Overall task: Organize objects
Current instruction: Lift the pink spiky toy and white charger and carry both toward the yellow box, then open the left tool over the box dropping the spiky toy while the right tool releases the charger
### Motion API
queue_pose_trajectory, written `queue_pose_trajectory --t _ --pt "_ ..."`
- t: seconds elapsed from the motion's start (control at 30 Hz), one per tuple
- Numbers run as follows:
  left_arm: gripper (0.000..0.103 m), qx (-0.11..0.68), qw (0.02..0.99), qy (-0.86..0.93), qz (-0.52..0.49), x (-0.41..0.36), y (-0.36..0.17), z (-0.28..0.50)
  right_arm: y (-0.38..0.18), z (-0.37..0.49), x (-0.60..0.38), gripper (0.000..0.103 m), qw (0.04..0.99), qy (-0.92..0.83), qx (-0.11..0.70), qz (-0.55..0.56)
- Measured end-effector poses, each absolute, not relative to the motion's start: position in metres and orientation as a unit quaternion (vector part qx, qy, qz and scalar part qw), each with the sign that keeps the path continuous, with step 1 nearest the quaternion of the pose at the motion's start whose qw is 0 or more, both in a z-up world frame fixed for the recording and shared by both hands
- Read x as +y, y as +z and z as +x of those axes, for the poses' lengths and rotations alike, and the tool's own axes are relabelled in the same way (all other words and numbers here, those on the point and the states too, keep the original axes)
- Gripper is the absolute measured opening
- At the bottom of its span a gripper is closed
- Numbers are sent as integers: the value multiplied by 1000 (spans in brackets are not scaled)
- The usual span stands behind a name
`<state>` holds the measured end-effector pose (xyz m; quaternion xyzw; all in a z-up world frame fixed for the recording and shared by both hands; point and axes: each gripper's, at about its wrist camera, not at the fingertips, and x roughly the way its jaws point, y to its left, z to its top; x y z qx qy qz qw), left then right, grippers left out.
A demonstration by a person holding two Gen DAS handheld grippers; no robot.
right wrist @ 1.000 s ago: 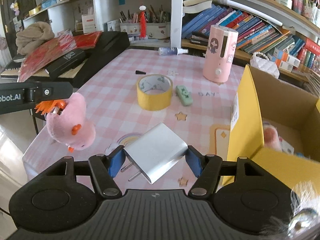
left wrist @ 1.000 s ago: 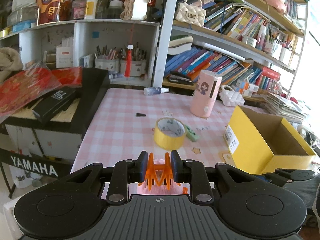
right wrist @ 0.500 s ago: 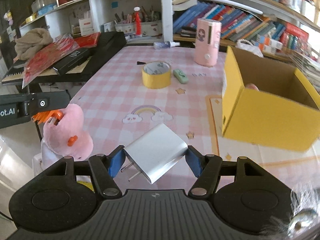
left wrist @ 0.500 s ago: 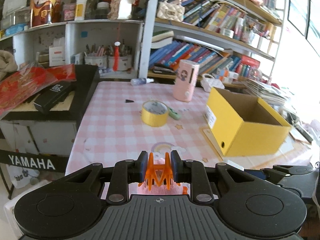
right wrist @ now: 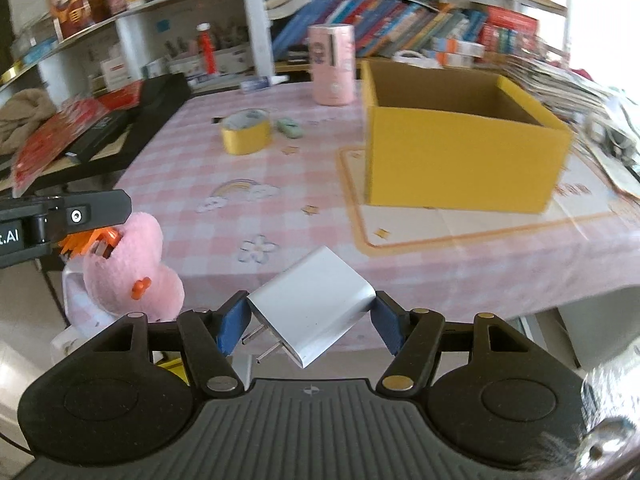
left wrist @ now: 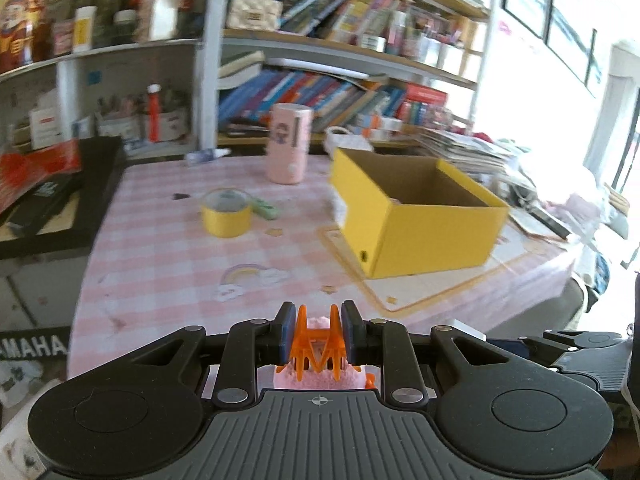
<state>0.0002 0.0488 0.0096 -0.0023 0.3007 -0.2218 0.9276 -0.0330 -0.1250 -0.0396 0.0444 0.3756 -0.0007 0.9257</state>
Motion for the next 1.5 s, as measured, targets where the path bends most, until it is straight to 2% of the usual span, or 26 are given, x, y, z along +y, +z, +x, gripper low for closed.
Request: queue_pose_trajectory --t 0.47,0.93,1.27,1.5 --pt "23 298 903 -307 35 -21 10 7 -42 -61 -191 63 917 -96 375 95" --pt "23 260 911 -318 34 -50 34 37 -33 -28 -226 63 920 -95 368 98" --pt "23 207 922 -326 23 -86 65 83 5 17 -272 63 937 -105 316 107" --pt "23 196 926 -322 18 -118 67 117 32 58 -310 63 952 -105 273 92"
